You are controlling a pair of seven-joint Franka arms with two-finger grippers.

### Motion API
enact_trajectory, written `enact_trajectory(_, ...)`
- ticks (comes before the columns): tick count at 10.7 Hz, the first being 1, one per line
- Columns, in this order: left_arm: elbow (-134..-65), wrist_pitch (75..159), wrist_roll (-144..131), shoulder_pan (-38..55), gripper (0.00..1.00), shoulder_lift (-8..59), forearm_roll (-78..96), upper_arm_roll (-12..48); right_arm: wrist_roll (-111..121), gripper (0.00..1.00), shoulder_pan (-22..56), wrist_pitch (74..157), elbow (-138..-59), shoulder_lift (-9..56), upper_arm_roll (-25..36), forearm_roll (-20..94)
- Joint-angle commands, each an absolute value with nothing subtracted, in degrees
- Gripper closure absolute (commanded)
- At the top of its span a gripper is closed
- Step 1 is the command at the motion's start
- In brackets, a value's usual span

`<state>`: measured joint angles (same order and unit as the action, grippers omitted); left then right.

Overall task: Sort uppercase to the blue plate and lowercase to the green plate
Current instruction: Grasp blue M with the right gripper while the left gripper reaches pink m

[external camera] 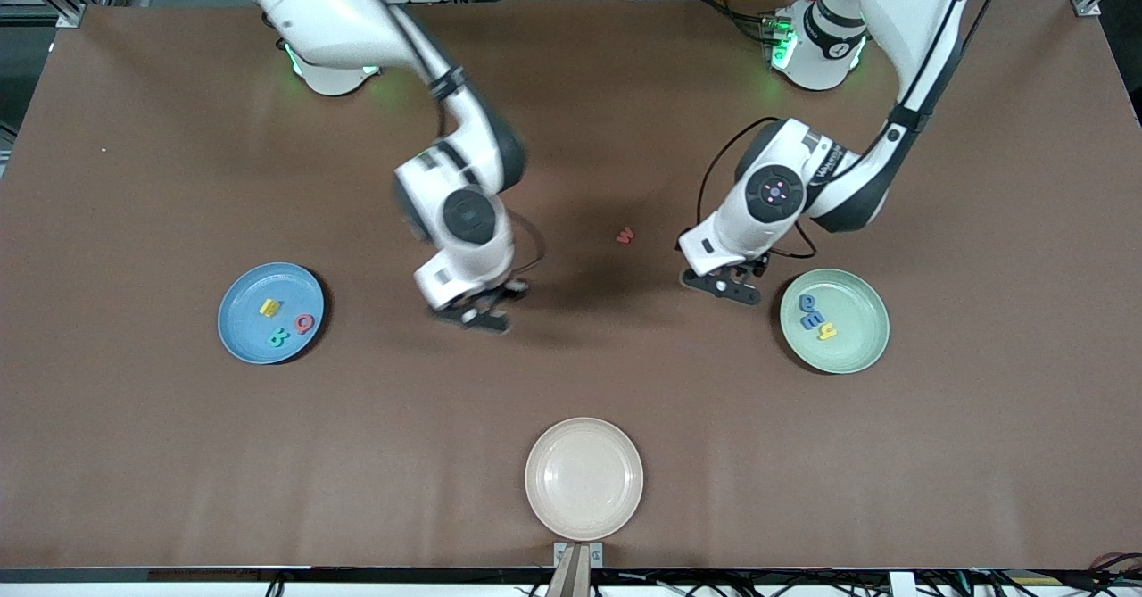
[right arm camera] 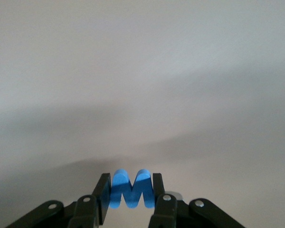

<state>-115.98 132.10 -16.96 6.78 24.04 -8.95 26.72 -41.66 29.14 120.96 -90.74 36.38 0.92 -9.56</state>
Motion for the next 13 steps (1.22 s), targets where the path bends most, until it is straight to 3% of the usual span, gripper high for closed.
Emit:
enact_trajectory(1, -116.2, 132.5, -19.0, 10.3, 0.0, 23.4, -10.5, 28.3, -30.5, 1.0, 23.0, 120.4, -92.3, 35.8, 2.4, -18.9)
enact_trajectory(4, -116.2, 138.1, -19.0, 14.9, 0.03, 26.4, -10.5, 28.2, -10.3, 1.0, 22.8, 116.8, -92.5, 35.1, 12.8, -20.3)
enact_trajectory(5, -115.8, 139.7, -19.0, 15.9, 0.1, 27.7, -10.5, 28.2, -7.5, 1.0, 22.7, 115.8, -93.3, 34.2, 13.5, -20.4)
enact_trajectory(7, -114.9, 140.2, -19.1, 17.0, 0.11, 29.3, -10.5, 28.2, -2.3, 1.0, 21.7, 112.3, -95.1, 31.2, 14.6, -20.7)
enact_trajectory(10, -114.0, 140.2, -19.0, 17.1, 0.19, 31.3, -11.2, 28.0, -2.0, 1.0, 20.7, 114.9, -104.5, 25.4, 14.7, -20.6)
enact_trajectory(11, -113.6, 140.2, -19.2, 18.1, 0.21, 32.0, -11.7, 28.0, -2.0, 0.85, 19.7, 115.5, -106.5, 24.4, 14.7, -20.4)
enact_trajectory(12, -113.6, 140.2, -20.0, 18.5, 0.21, 32.2, -11.8, 27.8, -2.3, 0.11, 19.4, 115.6, -107.7, 23.9, 14.7, -20.0)
enact_trajectory(13, -113.6, 140.2, -20.1, 18.5, 0.21, 32.6, -11.9, 27.6, -2.3, 0.0, 19.0, 115.5, -108.1, 23.6, 14.7, -19.8)
